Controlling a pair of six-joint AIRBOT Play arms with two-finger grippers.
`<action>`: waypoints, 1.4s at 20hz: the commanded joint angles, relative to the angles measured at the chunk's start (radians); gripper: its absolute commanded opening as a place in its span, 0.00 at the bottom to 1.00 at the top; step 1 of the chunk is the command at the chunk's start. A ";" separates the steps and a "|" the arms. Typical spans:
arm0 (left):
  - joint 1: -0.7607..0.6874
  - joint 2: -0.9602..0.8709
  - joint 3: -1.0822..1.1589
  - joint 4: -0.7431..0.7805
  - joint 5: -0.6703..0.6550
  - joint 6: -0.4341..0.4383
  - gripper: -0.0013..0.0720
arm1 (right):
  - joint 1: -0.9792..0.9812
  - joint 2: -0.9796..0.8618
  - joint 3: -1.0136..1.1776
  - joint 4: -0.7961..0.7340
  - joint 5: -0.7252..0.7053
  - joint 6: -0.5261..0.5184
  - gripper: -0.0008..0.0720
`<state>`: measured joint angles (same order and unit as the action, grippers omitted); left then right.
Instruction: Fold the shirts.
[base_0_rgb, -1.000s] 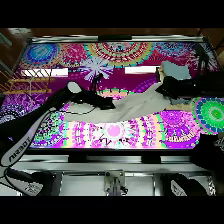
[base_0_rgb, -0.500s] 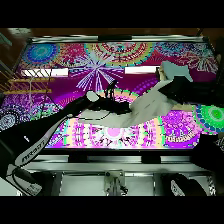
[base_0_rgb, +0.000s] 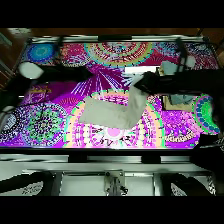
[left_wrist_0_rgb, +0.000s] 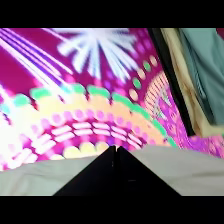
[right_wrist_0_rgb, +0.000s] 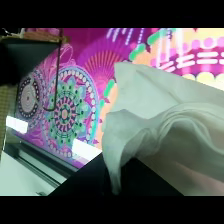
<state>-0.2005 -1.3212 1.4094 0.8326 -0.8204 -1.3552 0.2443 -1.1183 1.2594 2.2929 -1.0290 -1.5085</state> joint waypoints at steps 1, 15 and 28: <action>0.248 0.164 0.001 0.073 -0.045 -0.039 0.06 | 0.205 -0.171 0.001 0.048 0.237 -0.022 0.12; 0.415 0.270 -0.024 0.073 -0.212 -0.034 0.06 | 0.455 -0.648 0.211 0.241 0.476 -0.003 0.72; 0.412 0.270 -0.024 0.073 -0.213 -0.015 0.06 | -0.116 -0.479 0.129 -0.375 -0.364 0.031 0.88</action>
<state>0.2134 -1.0515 1.3857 0.9058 -1.0336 -1.3735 0.2459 -1.6047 1.4395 1.9358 -1.2705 -1.4696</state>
